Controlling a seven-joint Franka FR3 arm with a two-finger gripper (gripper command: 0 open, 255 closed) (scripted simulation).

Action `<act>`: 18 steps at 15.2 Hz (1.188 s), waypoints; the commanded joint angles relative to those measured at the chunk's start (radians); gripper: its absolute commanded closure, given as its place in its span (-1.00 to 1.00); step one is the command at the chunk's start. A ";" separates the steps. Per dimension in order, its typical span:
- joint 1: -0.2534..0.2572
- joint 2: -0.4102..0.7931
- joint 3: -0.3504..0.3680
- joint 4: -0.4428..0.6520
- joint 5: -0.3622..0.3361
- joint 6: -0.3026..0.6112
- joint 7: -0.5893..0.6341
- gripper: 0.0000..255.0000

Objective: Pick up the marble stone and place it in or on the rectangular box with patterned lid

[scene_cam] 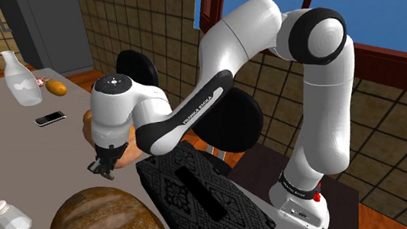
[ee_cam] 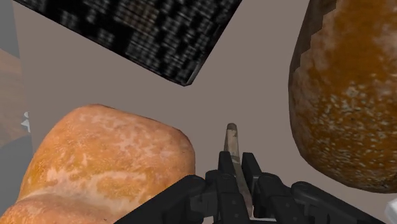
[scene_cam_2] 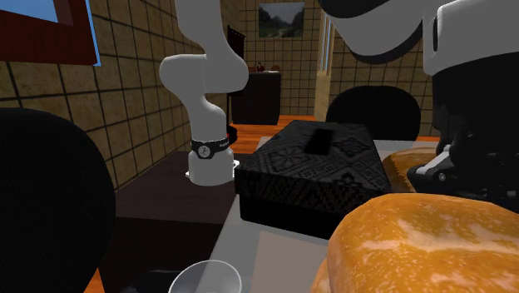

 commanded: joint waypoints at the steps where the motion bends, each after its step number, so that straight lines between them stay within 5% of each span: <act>1: -0.005 -0.005 0.003 0.003 0.009 -0.010 -0.009 1.00; 18: -0.046 -0.128 0.061 0.081 0.157 -0.180 -0.133 1.00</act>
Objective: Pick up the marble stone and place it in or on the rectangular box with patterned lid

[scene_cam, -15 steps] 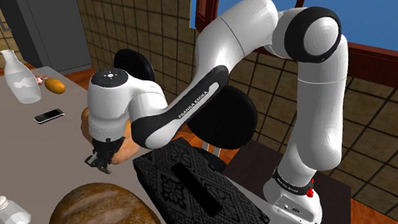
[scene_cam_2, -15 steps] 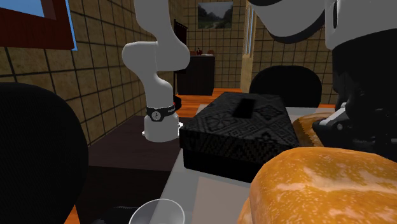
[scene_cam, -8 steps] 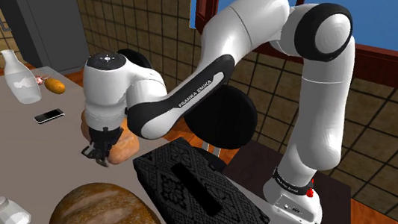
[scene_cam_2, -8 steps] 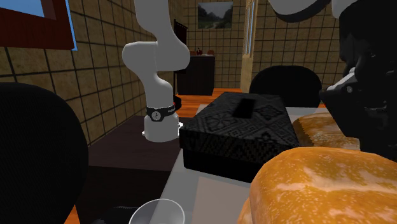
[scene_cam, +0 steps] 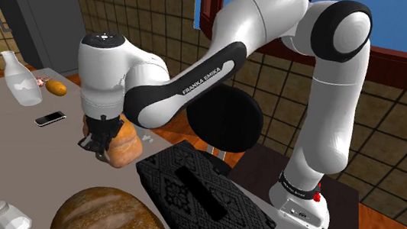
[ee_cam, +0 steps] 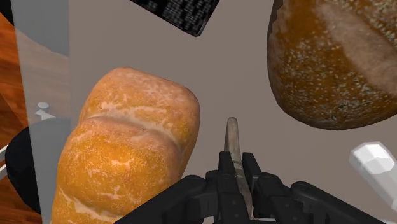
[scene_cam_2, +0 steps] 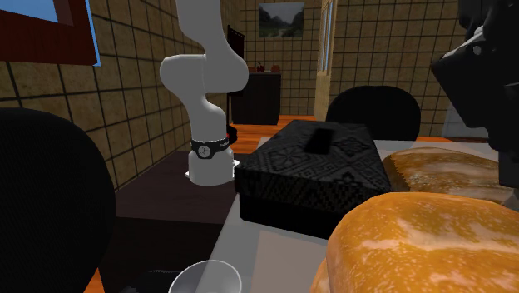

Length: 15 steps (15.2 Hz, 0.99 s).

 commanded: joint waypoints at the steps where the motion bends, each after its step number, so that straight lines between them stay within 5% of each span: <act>1: -0.005 -0.017 0.005 0.008 0.018 -0.021 -0.015 1.00; 15: -0.014 -0.072 0.022 0.122 0.088 -0.173 -0.081 1.00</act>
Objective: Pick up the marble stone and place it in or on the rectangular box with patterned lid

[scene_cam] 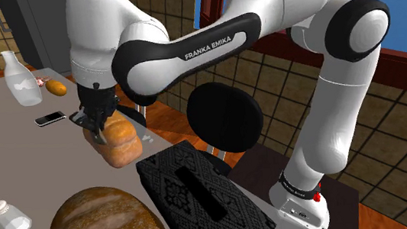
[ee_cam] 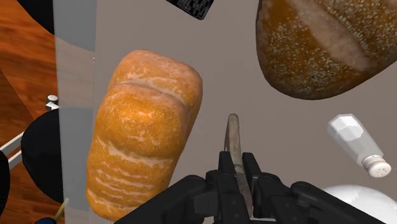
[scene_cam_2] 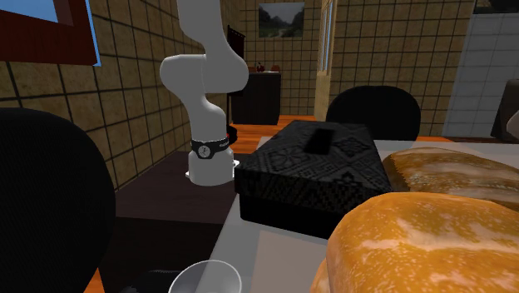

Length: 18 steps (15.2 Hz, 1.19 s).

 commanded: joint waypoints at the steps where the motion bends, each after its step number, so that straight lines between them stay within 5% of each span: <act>1: -0.007 -0.045 0.005 -0.040 0.028 0.004 -0.009 1.00; 8: 0.005 -0.355 0.001 -0.336 0.227 0.051 -0.076 1.00; 18: 0.170 -0.765 -0.060 -0.645 0.431 -0.024 -0.118 1.00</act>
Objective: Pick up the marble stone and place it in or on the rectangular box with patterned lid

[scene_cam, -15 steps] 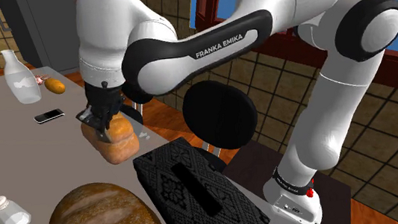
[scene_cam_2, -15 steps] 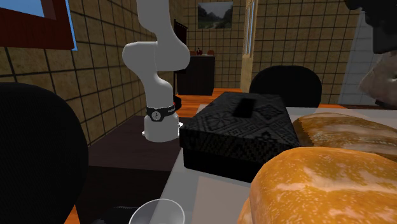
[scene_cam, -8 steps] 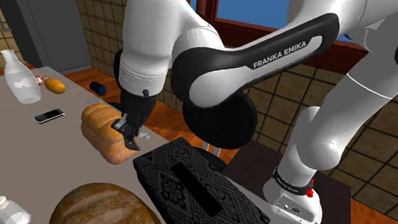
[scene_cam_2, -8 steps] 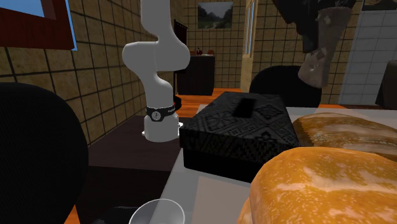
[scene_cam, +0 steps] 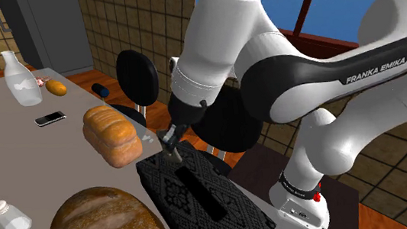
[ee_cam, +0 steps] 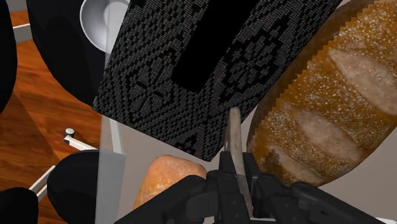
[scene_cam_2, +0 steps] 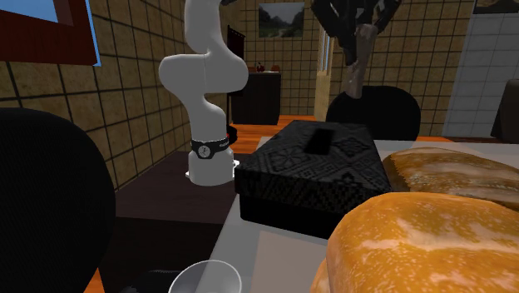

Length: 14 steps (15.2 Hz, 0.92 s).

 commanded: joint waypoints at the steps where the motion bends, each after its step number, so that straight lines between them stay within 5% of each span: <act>1: 0.044 -0.090 -0.009 -0.071 0.036 -0.019 0.003 1.00; 6: 0.149 -0.291 -0.022 -0.178 0.095 -0.120 0.032 1.00; 14: 0.161 -0.275 0.015 -0.273 0.119 -0.010 0.045 1.00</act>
